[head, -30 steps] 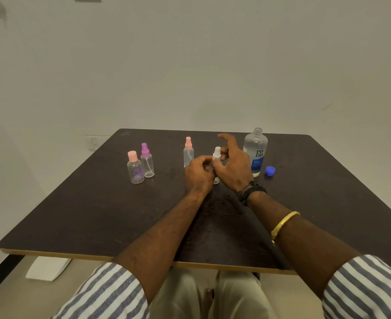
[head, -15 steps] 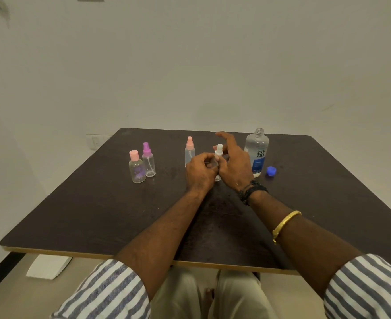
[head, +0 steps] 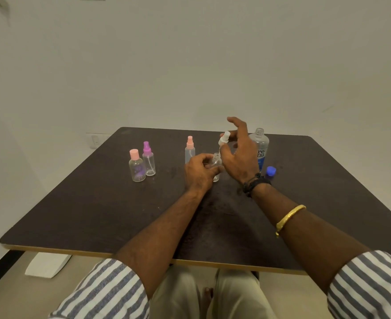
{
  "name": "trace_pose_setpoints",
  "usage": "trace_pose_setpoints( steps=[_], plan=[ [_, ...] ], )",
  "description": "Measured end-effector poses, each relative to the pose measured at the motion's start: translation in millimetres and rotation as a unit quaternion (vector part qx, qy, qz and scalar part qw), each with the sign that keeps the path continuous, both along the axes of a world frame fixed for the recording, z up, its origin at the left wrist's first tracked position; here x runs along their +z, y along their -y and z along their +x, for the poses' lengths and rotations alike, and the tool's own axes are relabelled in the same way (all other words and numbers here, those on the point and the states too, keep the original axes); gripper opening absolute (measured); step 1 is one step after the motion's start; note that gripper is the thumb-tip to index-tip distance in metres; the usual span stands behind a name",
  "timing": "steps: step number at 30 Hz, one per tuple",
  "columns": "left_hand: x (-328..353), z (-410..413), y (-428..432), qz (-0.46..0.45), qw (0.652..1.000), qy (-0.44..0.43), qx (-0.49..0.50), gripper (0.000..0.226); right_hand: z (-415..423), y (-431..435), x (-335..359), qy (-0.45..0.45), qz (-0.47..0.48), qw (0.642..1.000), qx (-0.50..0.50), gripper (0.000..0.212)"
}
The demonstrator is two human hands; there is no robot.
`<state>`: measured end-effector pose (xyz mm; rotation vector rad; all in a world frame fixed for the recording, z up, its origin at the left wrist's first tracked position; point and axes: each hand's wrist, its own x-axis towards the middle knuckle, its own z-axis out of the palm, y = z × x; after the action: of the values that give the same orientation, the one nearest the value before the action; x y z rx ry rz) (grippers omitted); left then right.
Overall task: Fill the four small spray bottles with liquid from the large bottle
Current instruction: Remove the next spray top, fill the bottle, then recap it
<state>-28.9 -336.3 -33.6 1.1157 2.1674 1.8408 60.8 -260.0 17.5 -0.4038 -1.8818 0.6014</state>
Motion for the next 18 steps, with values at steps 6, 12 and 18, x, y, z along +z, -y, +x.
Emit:
trace_pose_setpoints(
  steps=[6,12,18],
  plan=[
    [-2,2,-1,-0.007,1.000,0.001,0.010,0.041,2,-2,23,-0.089,0.034,0.993,-0.069,0.039],
    [-3,3,-1,-0.012,1.000,-0.004,0.021,0.041,1,-5,32,-0.101,0.016,0.992,-0.071,0.036],
    [-2,2,-1,-0.013,1.000,0.000,0.017,0.042,5,-11,3,-0.038,0.036,0.994,-0.100,0.038]
  ],
)
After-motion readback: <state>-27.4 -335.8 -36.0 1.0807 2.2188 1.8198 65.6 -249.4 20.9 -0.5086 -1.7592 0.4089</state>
